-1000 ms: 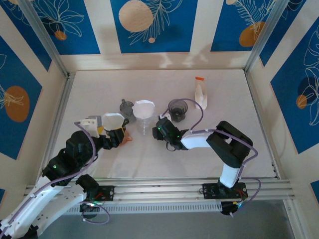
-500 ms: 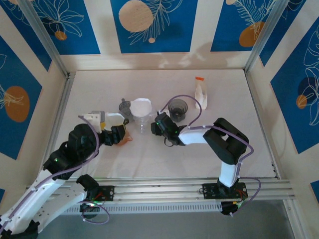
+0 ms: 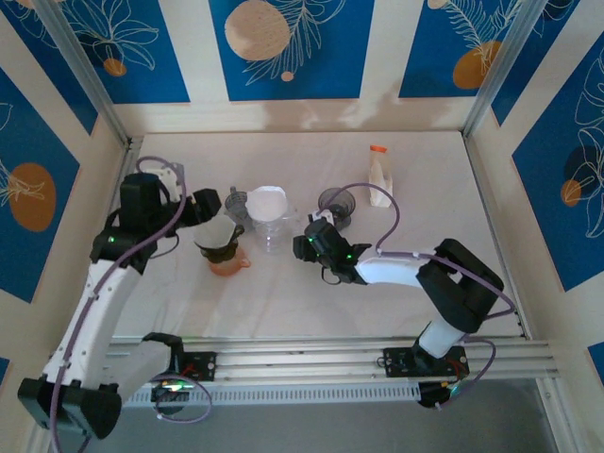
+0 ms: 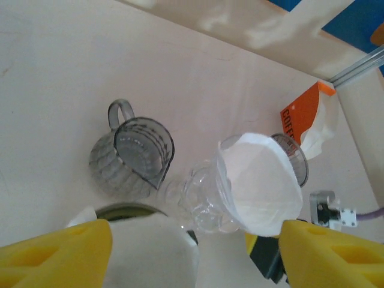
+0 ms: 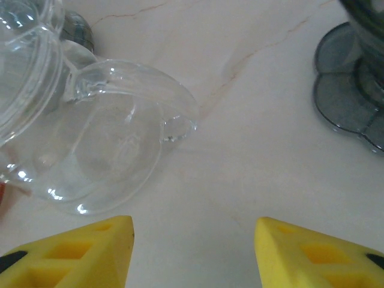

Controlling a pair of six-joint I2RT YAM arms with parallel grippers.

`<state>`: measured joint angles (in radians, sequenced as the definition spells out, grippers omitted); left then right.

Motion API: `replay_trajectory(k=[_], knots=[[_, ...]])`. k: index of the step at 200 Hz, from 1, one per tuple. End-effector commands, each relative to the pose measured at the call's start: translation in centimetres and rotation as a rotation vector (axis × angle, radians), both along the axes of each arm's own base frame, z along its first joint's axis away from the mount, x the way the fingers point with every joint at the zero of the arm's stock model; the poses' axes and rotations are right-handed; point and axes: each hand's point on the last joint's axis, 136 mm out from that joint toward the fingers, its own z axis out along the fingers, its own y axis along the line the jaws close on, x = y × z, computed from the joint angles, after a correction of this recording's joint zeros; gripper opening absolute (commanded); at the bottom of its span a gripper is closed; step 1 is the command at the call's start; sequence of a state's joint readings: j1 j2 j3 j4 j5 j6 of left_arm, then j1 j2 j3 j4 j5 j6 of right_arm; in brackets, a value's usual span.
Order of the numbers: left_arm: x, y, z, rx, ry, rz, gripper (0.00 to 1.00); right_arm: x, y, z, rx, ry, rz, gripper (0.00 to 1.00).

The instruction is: Place the coffee filter in the dripper

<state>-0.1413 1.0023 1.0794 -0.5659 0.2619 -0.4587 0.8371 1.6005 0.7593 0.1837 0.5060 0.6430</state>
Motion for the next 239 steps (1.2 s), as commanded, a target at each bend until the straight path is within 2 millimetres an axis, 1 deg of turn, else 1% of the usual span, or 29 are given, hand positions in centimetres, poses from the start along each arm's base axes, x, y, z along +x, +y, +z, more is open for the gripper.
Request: replay_trajectory(k=[1,13,34,45,51,59,63,67,80,95,108,125,131,141,155,190,206,239], knots=[[1.4,0.3,1.8,-0.032,-0.017,-0.050,0.67,-0.9,-0.8,1.3,0.022,0.002,-0.027,0.56],[2.7,0.8,1.5,-0.003,0.000,-0.056,0.62,-1.2,-0.9,1.9,0.033,-0.003,-0.022,0.56],[5.1,2.0,0.9,0.067,0.020,-0.060,0.61,-1.7,-1.1,2.7,0.044,-0.010,-0.016,0.56],[6.5,2.2,0.1,0.080,0.049,-0.083,0.61,-1.9,-1.1,2.9,0.047,-0.013,-0.012,0.56],[7.2,2.0,-0.6,0.081,0.073,-0.107,0.62,-2.0,-1.2,3.0,0.047,-0.013,-0.011,0.56],[8.0,1.9,-0.9,0.084,0.094,-0.132,0.63,-2.1,-1.3,3.0,0.046,-0.011,-0.014,0.56],[8.5,1.8,-1.7,0.087,0.118,-0.143,0.64,-2.2,-1.4,3.0,0.045,-0.010,-0.015,0.56],[9.0,1.8,-2.0,0.095,0.130,-0.151,0.63,-2.3,-1.5,3.0,0.046,-0.008,-0.018,0.56],[10.6,2.5,-3.7,0.125,0.179,-0.134,0.63,-2.4,-1.7,3.0,0.048,-0.008,-0.022,0.56],[12.3,2.9,-4.8,0.129,0.209,-0.123,0.61,-2.6,-2.0,3.0,0.051,-0.008,-0.025,0.56],[13.6,2.5,-5.4,0.115,0.229,-0.143,0.61,-2.8,-2.2,3.2,0.051,-0.010,-0.027,0.56],[14.9,2.4,-6.7,0.111,0.286,-0.164,0.65,-3.0,-2.7,3.4,0.051,-0.016,-0.033,0.57],[15.4,2.3,-7.5,0.108,0.311,-0.169,0.66,-3.1,-2.8,3.6,0.054,-0.020,-0.035,0.57],[16.0,2.2,-8.6,0.101,0.348,-0.175,0.68,-3.1,-3.2,3.8,0.054,-0.023,-0.043,0.56],[16.7,2.0,-9.6,0.096,0.378,-0.187,0.69,-3.3,-3.7,4.0,0.053,-0.030,-0.052,0.56],[17.4,1.6,-12.2,0.104,0.430,-0.214,0.72,-3.5,-4.9,4.2,0.062,-0.036,-0.074,0.57],[17.5,0.8,-13.3,0.082,0.451,-0.242,0.72,-3.7,-5.6,3.9,0.057,-0.028,-0.090,0.57],[17.4,-0.8,-15.0,0.083,0.479,-0.286,0.73,-4.0,-6.5,3.5,0.058,-0.019,-0.107,0.57]])
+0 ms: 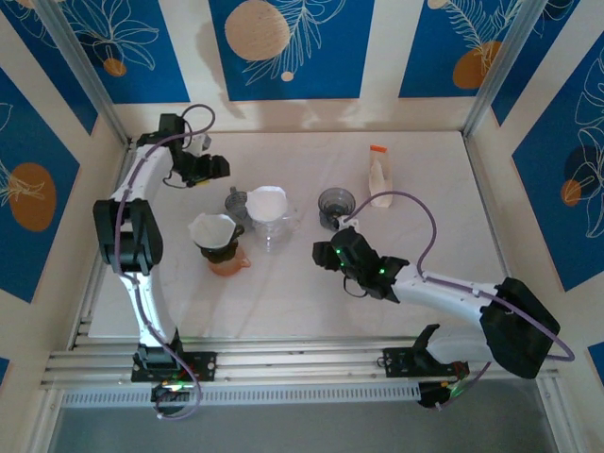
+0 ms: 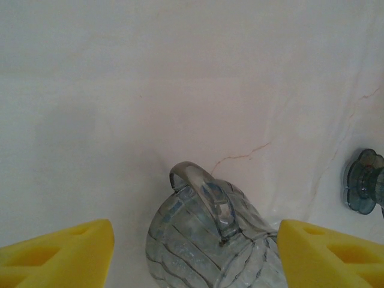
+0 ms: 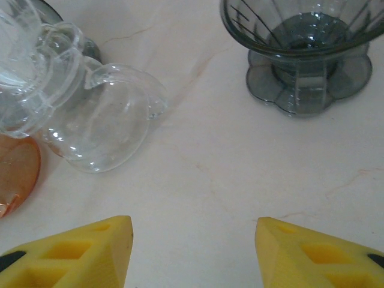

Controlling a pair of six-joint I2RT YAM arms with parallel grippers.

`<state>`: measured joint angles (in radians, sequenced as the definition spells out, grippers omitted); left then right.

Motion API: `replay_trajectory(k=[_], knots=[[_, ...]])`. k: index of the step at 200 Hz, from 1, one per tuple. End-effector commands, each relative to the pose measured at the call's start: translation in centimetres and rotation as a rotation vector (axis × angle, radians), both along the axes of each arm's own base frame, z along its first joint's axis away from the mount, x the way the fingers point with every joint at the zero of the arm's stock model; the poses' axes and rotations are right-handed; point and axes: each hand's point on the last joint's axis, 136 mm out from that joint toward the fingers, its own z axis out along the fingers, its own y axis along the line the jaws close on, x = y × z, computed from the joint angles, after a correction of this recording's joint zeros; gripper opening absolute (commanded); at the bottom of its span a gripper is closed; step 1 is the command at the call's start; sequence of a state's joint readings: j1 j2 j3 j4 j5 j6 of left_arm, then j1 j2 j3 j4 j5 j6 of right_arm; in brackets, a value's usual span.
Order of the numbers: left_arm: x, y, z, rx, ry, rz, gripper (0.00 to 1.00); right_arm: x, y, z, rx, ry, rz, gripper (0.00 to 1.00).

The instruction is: Place the coffee filter in the dripper

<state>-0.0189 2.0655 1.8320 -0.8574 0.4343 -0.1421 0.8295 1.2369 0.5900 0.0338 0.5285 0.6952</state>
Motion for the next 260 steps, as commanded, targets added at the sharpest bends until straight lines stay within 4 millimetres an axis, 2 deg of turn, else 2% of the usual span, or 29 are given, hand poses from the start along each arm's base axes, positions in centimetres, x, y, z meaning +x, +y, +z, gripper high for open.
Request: replay_trajectory(k=[1,47,100,131,171,205,219,233,260], knots=[[-0.2,-1.7,-0.3,-0.025,0.014,-0.063,0.73,-0.1,-1.2,-0.2,0.002,0.003,-0.048,0.57],[-0.3,-2.4,-2.4,-0.012,0.057,-0.077,0.72,-0.2,-1.9,-0.5,-0.001,0.006,-0.066,0.57],[-0.3,-2.4,-3.5,-0.017,0.078,-0.074,0.68,-0.2,-2.3,-0.8,-0.003,0.010,-0.077,0.57],[-0.3,-2.6,-2.6,-0.031,0.047,-0.080,0.69,-0.3,-2.5,-1.1,-0.002,0.018,-0.080,0.57],[-0.1,-2.1,0.1,0.005,-0.061,-0.103,0.68,-0.2,-2.4,-1.2,0.001,0.020,-0.079,0.57],[-0.8,-1.6,1.9,0.018,-0.142,-0.125,0.66,-0.3,-2.5,-1.3,0.003,0.023,-0.079,0.57],[-1.3,-1.4,2.1,0.035,-0.164,-0.145,0.66,-0.3,-2.5,-1.4,0.001,0.023,-0.080,0.57],[-1.7,-1.4,2.0,0.044,-0.173,-0.163,0.61,-0.3,-2.5,-1.4,0.004,0.022,-0.081,0.57],[-2.3,-1.2,1.3,0.059,-0.157,-0.179,0.56,-0.3,-2.5,-1.4,0.009,0.021,-0.079,0.57]])
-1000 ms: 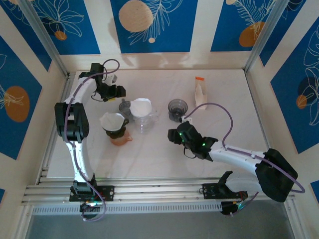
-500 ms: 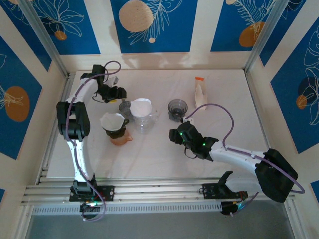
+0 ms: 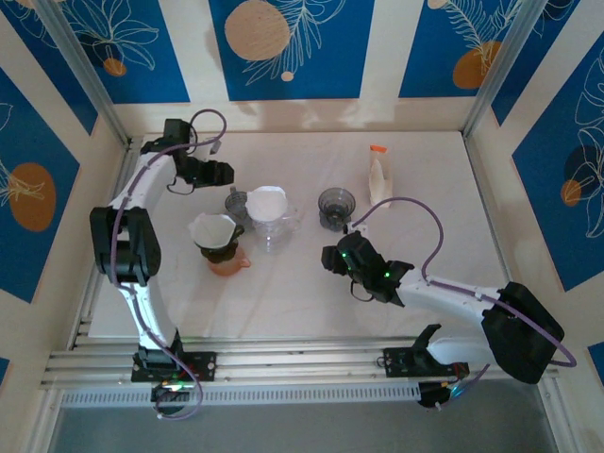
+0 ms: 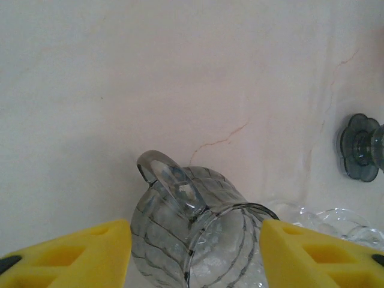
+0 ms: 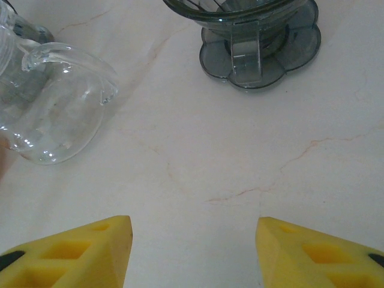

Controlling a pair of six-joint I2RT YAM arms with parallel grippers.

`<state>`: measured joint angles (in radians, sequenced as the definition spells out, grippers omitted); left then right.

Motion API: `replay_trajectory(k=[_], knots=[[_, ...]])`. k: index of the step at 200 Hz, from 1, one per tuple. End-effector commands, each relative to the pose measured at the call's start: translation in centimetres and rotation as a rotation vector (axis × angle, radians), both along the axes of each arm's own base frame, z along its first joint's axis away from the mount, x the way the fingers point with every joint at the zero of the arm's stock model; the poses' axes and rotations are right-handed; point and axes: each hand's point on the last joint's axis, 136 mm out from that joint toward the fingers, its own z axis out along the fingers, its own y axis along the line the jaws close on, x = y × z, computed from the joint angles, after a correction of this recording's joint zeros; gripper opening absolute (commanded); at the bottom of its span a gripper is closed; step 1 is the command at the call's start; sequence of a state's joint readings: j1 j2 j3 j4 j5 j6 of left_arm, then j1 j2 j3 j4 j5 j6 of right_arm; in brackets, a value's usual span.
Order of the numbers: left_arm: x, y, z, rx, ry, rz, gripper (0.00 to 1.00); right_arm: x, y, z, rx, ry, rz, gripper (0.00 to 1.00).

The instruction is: Place the coffee filter in the dripper

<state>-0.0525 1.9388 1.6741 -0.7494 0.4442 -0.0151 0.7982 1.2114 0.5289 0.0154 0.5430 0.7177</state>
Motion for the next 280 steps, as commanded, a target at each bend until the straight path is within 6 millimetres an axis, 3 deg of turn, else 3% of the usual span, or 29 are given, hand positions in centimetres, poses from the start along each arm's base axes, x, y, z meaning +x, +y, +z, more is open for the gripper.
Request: replay_trajectory(k=[1,144,223,280], knots=[[-0.5,0.5,-0.1,0.027,-0.022,-0.038,0.56,0.2,-0.1,0.5,0.038,-0.018,-0.023,0.57],[-2.4,-1.6,-2.6,0.016,0.049,-0.128,0.47,0.3,-0.8,0.9,0.040,-0.025,-0.036,0.57],[-2.8,-0.9,-4.6,0.138,0.077,-0.140,0.43,0.3,-1.0,0.8,0.048,-0.026,-0.044,0.57],[-3.0,-1.3,-5.9,0.213,0.088,-0.167,0.33,0.4,-1.1,0.8,0.048,-0.025,-0.049,0.57]])
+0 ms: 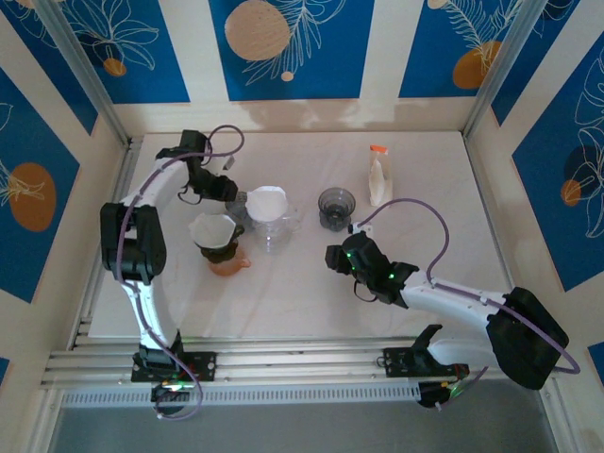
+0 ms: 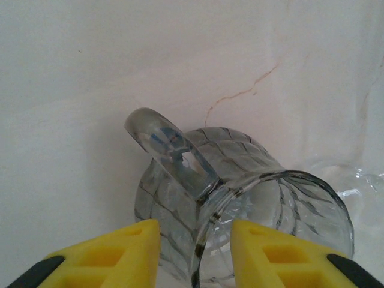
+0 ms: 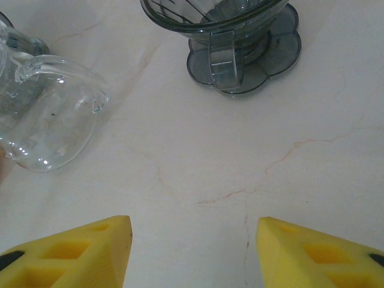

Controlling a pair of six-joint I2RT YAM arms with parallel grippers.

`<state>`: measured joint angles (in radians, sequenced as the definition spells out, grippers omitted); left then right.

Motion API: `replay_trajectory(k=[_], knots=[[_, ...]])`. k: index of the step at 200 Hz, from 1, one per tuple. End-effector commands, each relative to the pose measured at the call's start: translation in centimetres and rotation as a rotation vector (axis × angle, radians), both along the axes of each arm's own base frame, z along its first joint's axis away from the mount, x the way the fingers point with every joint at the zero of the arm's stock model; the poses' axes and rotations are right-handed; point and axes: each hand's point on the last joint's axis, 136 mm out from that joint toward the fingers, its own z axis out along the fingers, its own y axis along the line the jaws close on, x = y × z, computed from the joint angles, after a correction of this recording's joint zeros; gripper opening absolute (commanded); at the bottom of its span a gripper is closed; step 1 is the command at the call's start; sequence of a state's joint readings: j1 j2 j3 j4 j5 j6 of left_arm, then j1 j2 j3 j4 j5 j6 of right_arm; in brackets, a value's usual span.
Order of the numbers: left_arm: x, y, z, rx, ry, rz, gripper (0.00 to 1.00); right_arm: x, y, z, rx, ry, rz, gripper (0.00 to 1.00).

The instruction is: Place the coffee filter in the dripper

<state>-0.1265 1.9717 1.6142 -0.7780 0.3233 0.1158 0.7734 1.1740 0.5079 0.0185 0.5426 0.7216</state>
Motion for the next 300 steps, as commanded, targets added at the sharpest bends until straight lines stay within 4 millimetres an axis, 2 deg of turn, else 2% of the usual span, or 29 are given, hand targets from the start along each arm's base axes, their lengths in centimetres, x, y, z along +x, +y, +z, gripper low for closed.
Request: replay_trajectory(k=[1,88,145,190,222,251,276,300], knots=[[-0.7,0.1,-1.4,0.051,0.033,-0.030,0.32,0.2,-0.2,0.5,0.032,-0.014,-0.022,0.57],[-0.5,0.4,-1.2,0.067,0.026,-0.021,0.11,0.2,-0.2,0.4,0.035,-0.009,-0.027,0.58],[0.2,1.8,-0.5,0.128,0.001,0.032,0.04,0.2,-0.2,0.7,0.046,-0.013,-0.029,0.58],[1.3,5.1,0.8,0.239,-0.043,0.153,0.03,0.1,-0.4,0.8,0.049,-0.011,-0.037,0.58],[1.6,6.9,1.9,0.239,-0.056,0.238,0.02,0.1,-0.3,0.8,0.054,-0.009,-0.037,0.58],[1.3,9.0,2.4,0.298,-0.054,0.321,0.01,0.1,-0.3,0.9,0.054,-0.009,-0.040,0.58],[0.8,10.8,3.1,0.284,-0.058,0.417,0.01,0.1,-0.3,1.0,0.053,-0.011,-0.035,0.58],[-0.4,12.8,3.8,0.331,-0.061,0.483,0.01,0.0,-0.4,1.1,0.052,-0.013,-0.037,0.58]])
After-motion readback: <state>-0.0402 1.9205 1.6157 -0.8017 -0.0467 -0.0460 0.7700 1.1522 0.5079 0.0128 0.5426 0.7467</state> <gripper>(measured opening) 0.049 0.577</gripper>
